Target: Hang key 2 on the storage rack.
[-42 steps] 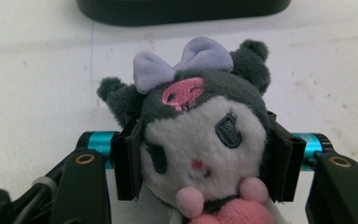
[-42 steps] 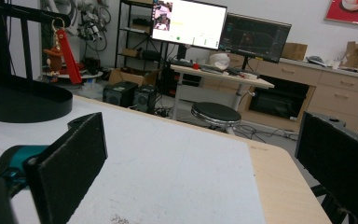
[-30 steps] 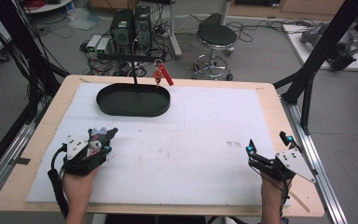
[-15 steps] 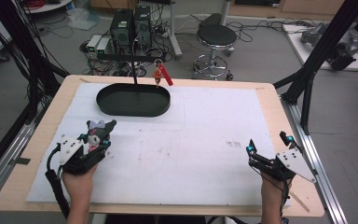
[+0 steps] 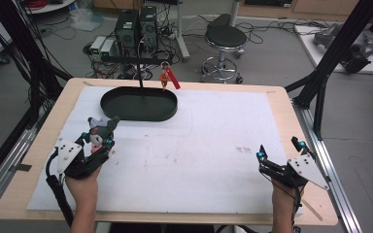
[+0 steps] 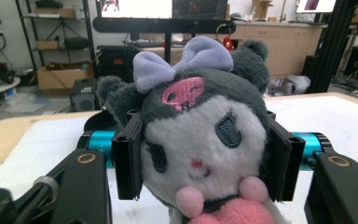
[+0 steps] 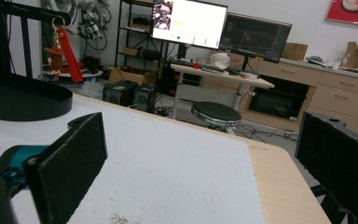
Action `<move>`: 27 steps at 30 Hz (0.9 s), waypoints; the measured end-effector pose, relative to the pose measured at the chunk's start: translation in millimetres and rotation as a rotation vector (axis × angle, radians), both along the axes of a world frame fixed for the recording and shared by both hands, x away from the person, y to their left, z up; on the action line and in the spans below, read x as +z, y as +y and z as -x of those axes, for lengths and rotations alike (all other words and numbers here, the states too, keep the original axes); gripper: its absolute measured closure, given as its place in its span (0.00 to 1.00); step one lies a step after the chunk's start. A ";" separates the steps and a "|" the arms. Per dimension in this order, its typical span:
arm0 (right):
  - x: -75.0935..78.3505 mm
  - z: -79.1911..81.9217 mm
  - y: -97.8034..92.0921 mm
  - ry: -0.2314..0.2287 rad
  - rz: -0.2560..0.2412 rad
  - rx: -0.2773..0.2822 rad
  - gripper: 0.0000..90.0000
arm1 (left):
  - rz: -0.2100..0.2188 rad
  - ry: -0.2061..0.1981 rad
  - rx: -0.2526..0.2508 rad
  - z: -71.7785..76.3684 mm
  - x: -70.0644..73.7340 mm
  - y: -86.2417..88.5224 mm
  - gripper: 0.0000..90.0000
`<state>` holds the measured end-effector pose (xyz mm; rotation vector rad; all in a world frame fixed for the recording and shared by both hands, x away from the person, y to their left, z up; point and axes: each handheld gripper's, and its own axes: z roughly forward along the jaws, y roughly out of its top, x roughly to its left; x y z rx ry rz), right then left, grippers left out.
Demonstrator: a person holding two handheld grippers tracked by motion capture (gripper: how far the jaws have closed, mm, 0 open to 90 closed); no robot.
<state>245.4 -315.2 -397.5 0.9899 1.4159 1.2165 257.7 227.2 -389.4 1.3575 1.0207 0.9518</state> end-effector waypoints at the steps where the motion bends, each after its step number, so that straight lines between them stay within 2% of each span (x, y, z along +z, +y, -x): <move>1: 0.0 0.0 0.0 0.000 0.000 0.000 0.01 | -0.001 -0.003 -0.001 -1.2 1.9 -0.6 0.47; 6: 0.1 0.3 -0.4 -0.002 -0.001 0.000 0.01 | -0.010 -0.020 0.004 -7.5 8.7 -1.6 0.47; 11: -0.1 0.2 -1.3 -0.001 -0.005 -0.002 0.01 | 0.006 -0.038 0.003 -13.2 16.0 -0.7 0.47; 16: -0.2 0.0 -1.5 -0.001 -0.003 -0.002 0.01 | -0.011 -0.046 0.002 -22.2 24.9 -3.0 0.47; 27: -0.9 -0.4 -1.8 0.001 -0.003 -0.003 0.01 | -0.015 -0.077 0.011 -41.2 45.7 -6.9 0.47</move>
